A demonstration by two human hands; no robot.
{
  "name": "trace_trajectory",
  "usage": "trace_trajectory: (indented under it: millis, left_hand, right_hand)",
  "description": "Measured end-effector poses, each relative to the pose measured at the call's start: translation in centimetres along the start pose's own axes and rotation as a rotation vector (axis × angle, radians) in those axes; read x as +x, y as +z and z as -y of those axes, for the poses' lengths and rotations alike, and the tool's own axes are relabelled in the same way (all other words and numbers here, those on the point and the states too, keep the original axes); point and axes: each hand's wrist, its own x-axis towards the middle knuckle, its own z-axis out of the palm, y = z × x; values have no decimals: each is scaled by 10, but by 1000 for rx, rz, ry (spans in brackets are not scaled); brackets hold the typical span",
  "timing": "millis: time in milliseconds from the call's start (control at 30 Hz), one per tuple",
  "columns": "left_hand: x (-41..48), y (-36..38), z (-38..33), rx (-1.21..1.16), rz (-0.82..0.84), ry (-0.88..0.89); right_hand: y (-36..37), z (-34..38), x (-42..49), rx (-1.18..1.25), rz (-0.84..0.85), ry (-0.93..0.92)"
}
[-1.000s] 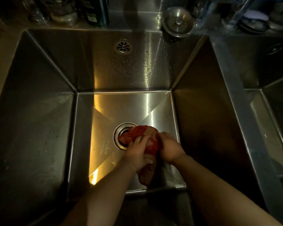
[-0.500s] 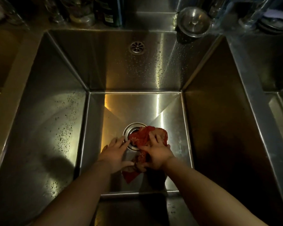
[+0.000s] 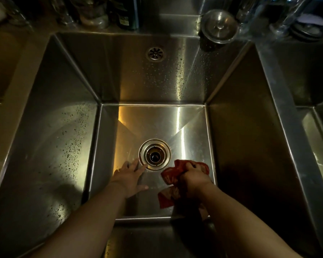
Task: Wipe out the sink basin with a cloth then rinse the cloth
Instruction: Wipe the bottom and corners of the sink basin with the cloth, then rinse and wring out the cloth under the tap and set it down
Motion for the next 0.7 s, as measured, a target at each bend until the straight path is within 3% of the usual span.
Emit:
trace_trajectory:
  millis: [67, 200, 700]
  left_hand:
    - [-1, -4, -2, 5, -12, 21]
    - [-4, -20, -6, -21, -37, 34]
    - [-64, -98, -36, -130, -200, 91]
  right_hand:
    - [-10, 3, 0, -43, -17, 64]
    - [-34, 12, 12, 73, -238, 128]
    - [-76, 74, -39, 431, -475, -257]
